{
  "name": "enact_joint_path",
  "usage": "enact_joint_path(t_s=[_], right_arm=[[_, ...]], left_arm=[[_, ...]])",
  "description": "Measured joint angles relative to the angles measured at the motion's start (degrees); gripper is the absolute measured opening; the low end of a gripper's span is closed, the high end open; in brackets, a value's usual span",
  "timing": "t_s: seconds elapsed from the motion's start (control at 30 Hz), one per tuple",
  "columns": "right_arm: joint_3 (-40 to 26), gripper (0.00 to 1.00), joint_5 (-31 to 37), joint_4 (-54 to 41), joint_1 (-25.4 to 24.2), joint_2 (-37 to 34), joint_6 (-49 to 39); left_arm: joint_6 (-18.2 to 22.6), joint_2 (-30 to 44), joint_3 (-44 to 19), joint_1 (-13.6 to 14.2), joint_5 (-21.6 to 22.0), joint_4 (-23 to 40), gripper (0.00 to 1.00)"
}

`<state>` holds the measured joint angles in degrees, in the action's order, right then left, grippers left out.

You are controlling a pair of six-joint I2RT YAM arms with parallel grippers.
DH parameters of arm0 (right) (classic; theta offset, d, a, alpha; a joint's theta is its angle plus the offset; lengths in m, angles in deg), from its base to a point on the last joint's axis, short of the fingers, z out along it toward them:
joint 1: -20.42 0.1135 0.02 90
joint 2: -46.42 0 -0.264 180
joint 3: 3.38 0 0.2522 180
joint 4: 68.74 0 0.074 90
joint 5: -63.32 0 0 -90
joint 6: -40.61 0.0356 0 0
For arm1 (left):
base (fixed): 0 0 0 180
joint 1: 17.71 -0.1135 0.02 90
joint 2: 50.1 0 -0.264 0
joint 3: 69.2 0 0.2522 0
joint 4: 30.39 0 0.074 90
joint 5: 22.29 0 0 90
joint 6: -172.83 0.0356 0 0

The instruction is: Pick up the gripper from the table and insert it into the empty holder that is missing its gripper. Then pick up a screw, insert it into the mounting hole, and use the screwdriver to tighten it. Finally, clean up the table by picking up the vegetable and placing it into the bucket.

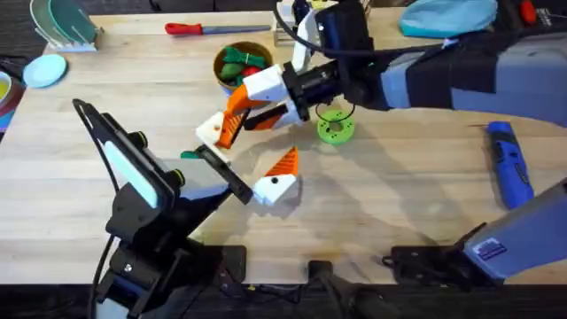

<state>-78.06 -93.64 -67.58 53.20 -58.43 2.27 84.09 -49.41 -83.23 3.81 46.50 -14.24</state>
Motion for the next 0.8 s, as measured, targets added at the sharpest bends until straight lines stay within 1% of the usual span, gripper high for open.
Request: enact_joint_path(t_s=[0.23,0.3,0.43,0.47,0.53,0.57,0.67,0.8], right_arm=[[0.02,0.739,-1.36,-0.12,-2.42,0.01,-11.83],[0.02,0.775,-1.71,-0.20,-3.13,-0.01,-14.53],[0.02,0.789,-3.11,-0.39,-5.14,0.01,-17.58],[0.02,0.810,-3.67,-0.44,-5.85,-0.01,-17.96],[0.02,0.926,-4.87,-0.93,-7.31,0.01,-18.78],[0.02,0.958,-5.47,-1.59,-8.03,0.01,-19.15],[0.02,0.968,-6.67,-5.50,-9.57,-0.01,-20.86],[0.07,0.971,-7.50,-13.18,-9.86,-0.01,-25.13]], left_arm=[[0.00,0.00,0.00,0.00,-0.54,-0.25,0.992],[0.02,-0.02,0.00,-0.02,-1.64,-0.61,0.993],[0.02,-0.01,0.00,0.00,-4.91,-0.68,0.992],[0.02,0.00,0.00,0.00,-5.72,-0.68,0.992],[0.02,0.00,0.00,0.00,-7.15,-0.68,0.993],[0.02,-0.01,0.00,0.00,-7.78,-0.68,0.993],[0.02,0.00,0.00,0.00,-9.36,-0.70,0.992],[0.00,-0.02,0.00,0.00,-11.09,-1.10,0.993]])
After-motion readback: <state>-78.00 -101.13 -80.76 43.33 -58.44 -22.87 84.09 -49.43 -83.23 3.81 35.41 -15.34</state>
